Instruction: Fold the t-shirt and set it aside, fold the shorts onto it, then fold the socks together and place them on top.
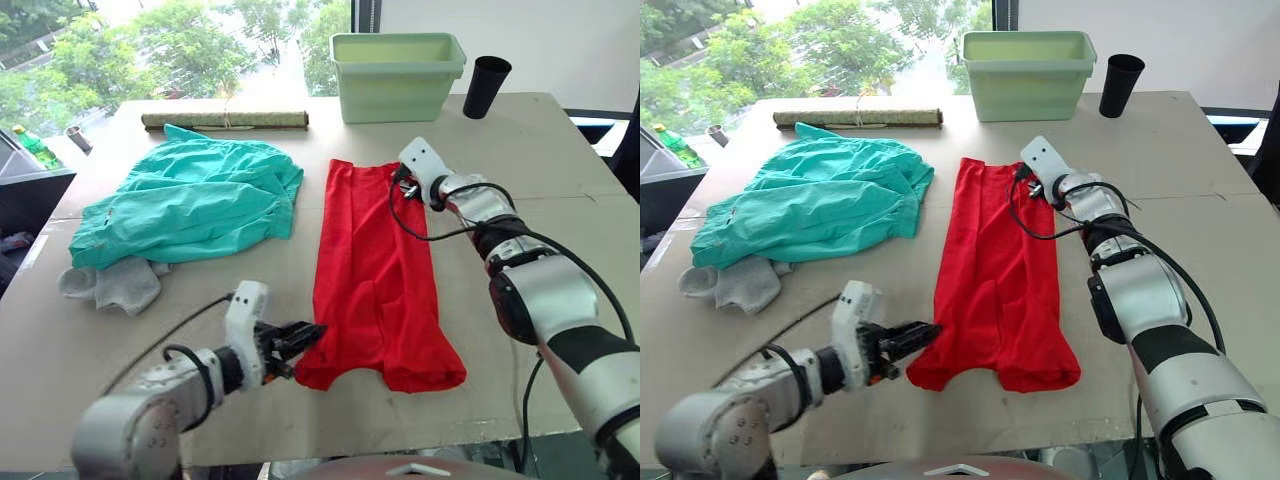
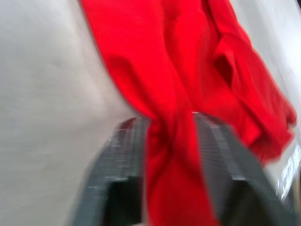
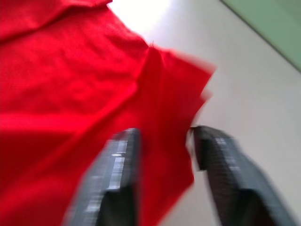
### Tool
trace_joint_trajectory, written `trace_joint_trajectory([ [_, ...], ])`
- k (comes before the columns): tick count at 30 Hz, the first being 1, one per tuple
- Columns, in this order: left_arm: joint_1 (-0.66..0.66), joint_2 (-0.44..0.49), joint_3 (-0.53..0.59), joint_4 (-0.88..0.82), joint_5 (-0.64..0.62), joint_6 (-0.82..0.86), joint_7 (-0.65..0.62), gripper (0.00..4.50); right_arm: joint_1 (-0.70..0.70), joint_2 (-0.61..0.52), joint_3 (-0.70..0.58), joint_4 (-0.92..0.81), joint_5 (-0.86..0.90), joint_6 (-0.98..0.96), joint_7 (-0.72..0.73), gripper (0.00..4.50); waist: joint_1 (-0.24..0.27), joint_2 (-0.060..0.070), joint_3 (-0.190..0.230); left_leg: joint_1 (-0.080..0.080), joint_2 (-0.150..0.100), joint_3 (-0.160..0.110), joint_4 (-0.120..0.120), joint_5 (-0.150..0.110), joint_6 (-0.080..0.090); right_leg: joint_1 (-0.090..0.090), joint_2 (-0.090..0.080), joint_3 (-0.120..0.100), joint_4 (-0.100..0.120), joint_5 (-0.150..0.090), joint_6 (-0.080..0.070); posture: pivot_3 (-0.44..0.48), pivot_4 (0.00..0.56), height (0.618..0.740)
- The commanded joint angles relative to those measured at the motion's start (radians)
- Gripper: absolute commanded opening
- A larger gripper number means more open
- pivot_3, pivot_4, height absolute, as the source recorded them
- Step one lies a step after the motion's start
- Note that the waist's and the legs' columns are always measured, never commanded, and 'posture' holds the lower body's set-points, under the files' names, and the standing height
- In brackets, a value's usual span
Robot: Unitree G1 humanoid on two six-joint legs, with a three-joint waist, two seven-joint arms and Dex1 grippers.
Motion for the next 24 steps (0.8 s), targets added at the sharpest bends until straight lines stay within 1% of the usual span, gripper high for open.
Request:
trace_joint_trajectory([
  [1,0.071,0.204,-0.018,0.100,-0.036,-0.294,-0.275,2.78,0.169,-0.089,-0.060,-0.395,0.142,-0.051,0.229,3.27,-0.002,0.001,0.000,0.000,0.000,0.000,0.000,0.000,0.000,0.000,0.000,0.000,0.000,0.000,0.000,0.000,0.150,0.727],
  [3,0.110,0.303,-0.058,0.178,-0.016,-0.464,-0.408,2.78,0.382,-0.129,-0.088,-0.771,0.261,0.052,0.313,3.27,-0.001,0.002,0.000,0.000,0.000,-0.001,-0.003,0.000,0.000,0.000,0.000,0.000,-0.003,0.000,0.000,0.000,0.150,0.727],
  [5,0.131,0.362,-0.103,0.232,-0.009,-0.568,-0.491,2.78,0.585,-0.192,-0.077,-1.088,0.301,0.111,0.355,3.27,0.001,0.003,0.000,0.001,0.000,-0.001,-0.008,0.000,-0.001,0.000,0.000,0.000,-0.006,-0.001,-0.002,0.000,0.150,0.727],
  [7,0.146,0.396,-0.177,0.269,0.068,-0.730,-0.521,2.78,0.780,-0.258,-0.084,-1.381,0.374,0.248,0.385,3.27,0.003,0.006,0.001,0.000,0.000,0.000,-0.012,0.000,-0.001,-0.001,0.000,0.000,-0.009,0.000,-0.003,0.000,0.150,0.727],
  [9,0.156,0.412,-0.237,0.286,0.123,-0.853,-0.537,2.78,0.964,-0.321,-0.119,-1.632,0.464,0.385,0.390,3.27,0.006,0.008,0.002,0.000,0.000,0.001,-0.014,-0.001,-0.001,-0.001,0.000,0.000,-0.014,0.000,-0.003,0.000,0.150,0.727],
  [11,0.155,0.412,-0.288,0.303,0.165,-0.927,-0.516,2.78,1.139,-0.378,-0.161,-1.828,0.517,0.469,0.375,3.27,0.008,0.007,0.002,0.000,0.000,0.001,-0.016,-0.001,-0.001,-0.001,-0.001,0.000,-0.015,0.000,-0.002,0.000,0.150,0.727],
  [12,0.162,0.417,-0.322,0.315,0.210,-0.994,-0.512,2.78,1.246,-0.399,-0.193,-1.928,0.553,0.512,0.366,3.27,0.007,0.007,0.002,0.000,0.000,0.001,-0.016,-0.002,0.000,-0.002,-0.001,0.000,-0.016,-0.001,-0.001,0.000,0.150,0.727],
  [13,0.168,0.422,-0.346,0.325,0.242,-1.045,-0.511,2.78,1.316,-0.413,-0.216,-1.994,0.581,0.546,0.355,3.27,0.010,0.007,0.002,0.000,0.000,0.001,-0.017,-0.002,0.001,-0.002,-0.001,0.000,-0.016,-0.001,-0.001,0.000,0.150,0.727],
  [15,0.157,0.399,-0.380,0.354,0.286,-1.082,-0.452,2.78,1.432,-0.426,-0.236,-2.091,0.596,0.573,0.325,3.27,0.007,0.007,0.002,0.001,0.000,0.001,-0.017,-0.005,0.005,-0.002,-0.001,0.000,-0.016,-0.003,-0.004,0.000,0.150,0.727],
  [17,0.151,0.373,-0.406,0.367,0.307,-1.090,-0.397,2.78,1.514,-0.432,-0.237,-2.141,0.592,0.589,0.295,3.27,0.008,0.006,0.002,0.001,0.001,0.001,-0.017,-0.005,0.006,-0.003,-0.001,0.000,-0.016,-0.003,-0.004,0.000,0.150,0.727],
  [20,0.168,0.366,-0.430,0.401,0.338,-1.150,-0.372,2.04,1.560,-0.456,-0.218,-2.159,0.566,0.584,0.281,3.35,0.008,0.007,0.002,0.002,0.001,0.001,-0.017,-0.005,0.006,-0.003,-0.002,0.000,-0.016,-0.003,-0.004,0.000,0.150,0.727],
  [22,0.178,0.366,-0.440,0.458,0.356,-1.217,-0.379,1.00,1.587,-0.481,-0.201,-2.166,0.568,0.595,0.285,3.35,0.008,0.006,0.002,0.002,0.001,0.001,-0.017,-0.005,0.006,-0.003,-0.002,0.000,-0.017,-0.003,-0.004,0.000,0.150,0.727],
  [23,0.182,0.362,-0.441,0.482,0.362,-1.252,-0.374,0.46,1.600,-0.501,-0.182,-2.155,0.538,0.585,0.282,3.35,0.009,0.006,0.001,0.002,0.001,0.000,-0.017,-0.005,0.006,-0.003,-0.002,0.000,-0.017,-0.003,-0.004,0.000,0.150,0.727],
  [24,0.190,0.361,-0.440,0.495,0.363,-1.276,-0.373,0.08,1.606,-0.520,-0.158,-2.135,0.500,0.570,0.276,3.35,0.009,0.007,0.001,0.002,0.001,0.000,-0.017,-0.005,0.006,-0.003,-0.002,0.000,-0.017,-0.003,-0.004,0.000,0.150,0.727],
])
